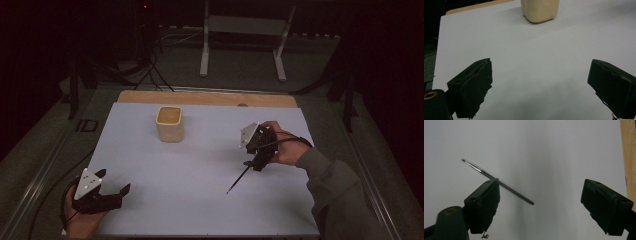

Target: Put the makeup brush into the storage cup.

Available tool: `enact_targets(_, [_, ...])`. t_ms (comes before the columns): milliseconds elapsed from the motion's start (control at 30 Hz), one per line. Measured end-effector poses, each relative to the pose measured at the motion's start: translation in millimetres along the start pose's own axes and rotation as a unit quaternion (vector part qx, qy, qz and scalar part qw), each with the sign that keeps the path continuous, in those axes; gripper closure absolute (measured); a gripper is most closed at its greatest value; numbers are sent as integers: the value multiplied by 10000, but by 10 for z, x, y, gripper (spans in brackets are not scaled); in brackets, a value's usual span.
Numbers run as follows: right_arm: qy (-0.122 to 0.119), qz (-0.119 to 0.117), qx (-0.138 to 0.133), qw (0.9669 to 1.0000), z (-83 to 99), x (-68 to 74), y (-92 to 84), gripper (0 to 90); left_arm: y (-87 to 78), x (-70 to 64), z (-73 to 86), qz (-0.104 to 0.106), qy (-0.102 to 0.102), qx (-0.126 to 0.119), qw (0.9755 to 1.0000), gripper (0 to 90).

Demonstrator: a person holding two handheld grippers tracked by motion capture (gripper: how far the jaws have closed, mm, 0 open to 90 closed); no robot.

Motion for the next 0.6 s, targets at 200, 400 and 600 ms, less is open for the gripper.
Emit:
enact_targets(200, [-42, -73, 66, 9999, 5, 35, 60, 155, 1, 1, 0, 0, 4, 2, 10000, 66])
enact_targets(400, [-76, -150, 134, 9998, 8, 79, 136, 155, -2, 2, -1, -3, 7, -5, 10000, 66])
enact_targets(600, [-102, -282, 290, 9991, 65, 159, 274, 166, -3, 1, -2, 0, 7, -6, 10000, 66])
Point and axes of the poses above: each handheld gripper's, and its own axes: y roughly forward along the jaws, z roughly out of its underside, x roughly to its left, the point moved 10 cm from there along y, roughly forward along the jaws, and after that the axes turned 9 degrees about -x, right-handed, at the moved point
